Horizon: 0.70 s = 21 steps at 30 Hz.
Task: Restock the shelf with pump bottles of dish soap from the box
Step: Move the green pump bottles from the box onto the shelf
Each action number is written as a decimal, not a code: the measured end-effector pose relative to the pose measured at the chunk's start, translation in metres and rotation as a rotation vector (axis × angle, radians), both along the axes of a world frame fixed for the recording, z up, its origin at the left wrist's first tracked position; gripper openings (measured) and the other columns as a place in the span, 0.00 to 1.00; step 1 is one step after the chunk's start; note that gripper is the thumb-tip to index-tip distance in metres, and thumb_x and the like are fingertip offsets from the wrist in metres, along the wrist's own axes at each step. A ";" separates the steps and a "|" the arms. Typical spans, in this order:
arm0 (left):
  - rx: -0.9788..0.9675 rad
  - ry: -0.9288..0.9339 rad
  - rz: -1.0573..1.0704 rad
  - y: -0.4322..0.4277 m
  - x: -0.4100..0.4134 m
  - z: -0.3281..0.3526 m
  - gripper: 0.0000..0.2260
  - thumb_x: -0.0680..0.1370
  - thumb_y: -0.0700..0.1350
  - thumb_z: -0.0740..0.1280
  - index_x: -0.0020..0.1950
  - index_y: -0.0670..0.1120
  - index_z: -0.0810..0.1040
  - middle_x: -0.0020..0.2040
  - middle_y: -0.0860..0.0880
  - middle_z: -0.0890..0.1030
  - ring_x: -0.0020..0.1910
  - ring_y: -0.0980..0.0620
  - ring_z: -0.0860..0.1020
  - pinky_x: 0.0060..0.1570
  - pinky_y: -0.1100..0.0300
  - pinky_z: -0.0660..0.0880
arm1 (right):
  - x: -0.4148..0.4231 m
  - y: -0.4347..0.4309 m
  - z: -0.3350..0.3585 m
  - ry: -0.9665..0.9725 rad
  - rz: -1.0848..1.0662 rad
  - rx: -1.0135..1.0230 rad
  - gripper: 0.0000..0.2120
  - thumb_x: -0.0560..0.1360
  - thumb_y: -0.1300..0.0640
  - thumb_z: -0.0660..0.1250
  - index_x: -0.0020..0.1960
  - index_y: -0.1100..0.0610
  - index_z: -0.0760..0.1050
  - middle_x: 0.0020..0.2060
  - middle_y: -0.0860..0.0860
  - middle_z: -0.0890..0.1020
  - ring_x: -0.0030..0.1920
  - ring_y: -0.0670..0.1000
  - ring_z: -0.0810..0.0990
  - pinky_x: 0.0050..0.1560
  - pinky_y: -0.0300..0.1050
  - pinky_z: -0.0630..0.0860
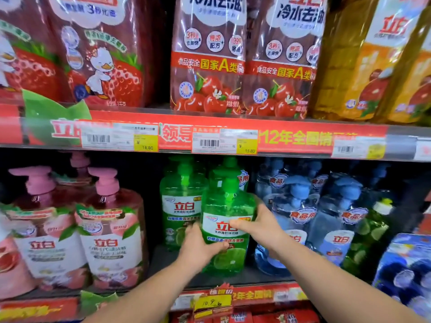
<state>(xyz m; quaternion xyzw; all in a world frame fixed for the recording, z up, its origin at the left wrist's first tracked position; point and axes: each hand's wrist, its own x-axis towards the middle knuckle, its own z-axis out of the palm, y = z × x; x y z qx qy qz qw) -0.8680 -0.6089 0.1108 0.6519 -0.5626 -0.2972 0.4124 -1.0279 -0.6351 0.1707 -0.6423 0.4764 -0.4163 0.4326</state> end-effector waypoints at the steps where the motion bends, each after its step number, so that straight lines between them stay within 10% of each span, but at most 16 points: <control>1: 0.001 -0.021 0.003 -0.001 0.000 -0.001 0.30 0.64 0.50 0.78 0.62 0.44 0.73 0.59 0.45 0.75 0.59 0.49 0.73 0.62 0.52 0.71 | 0.000 0.001 -0.004 -0.005 -0.026 -0.003 0.33 0.67 0.68 0.74 0.67 0.58 0.64 0.49 0.51 0.81 0.51 0.49 0.81 0.55 0.49 0.79; 8: 0.096 -0.237 -0.111 0.005 0.037 -0.026 0.38 0.67 0.56 0.74 0.71 0.46 0.62 0.67 0.46 0.70 0.66 0.48 0.69 0.66 0.58 0.67 | 0.025 0.019 -0.048 -0.023 -0.256 -0.048 0.34 0.61 0.65 0.79 0.59 0.53 0.65 0.46 0.43 0.78 0.42 0.31 0.75 0.40 0.22 0.71; 13: 0.337 -0.728 -0.246 0.012 0.063 -0.051 0.38 0.71 0.65 0.65 0.73 0.46 0.60 0.74 0.43 0.60 0.73 0.43 0.59 0.71 0.54 0.60 | 0.031 0.018 -0.054 0.060 -0.368 -0.058 0.32 0.61 0.58 0.80 0.57 0.50 0.65 0.46 0.43 0.76 0.47 0.45 0.76 0.47 0.35 0.69; 21: 0.311 -0.879 -0.302 0.011 0.068 -0.061 0.35 0.74 0.65 0.59 0.74 0.47 0.58 0.73 0.45 0.58 0.72 0.43 0.56 0.70 0.50 0.60 | 0.030 -0.006 -0.054 0.078 -0.470 -0.042 0.25 0.63 0.59 0.79 0.53 0.55 0.68 0.54 0.56 0.80 0.53 0.52 0.77 0.54 0.43 0.73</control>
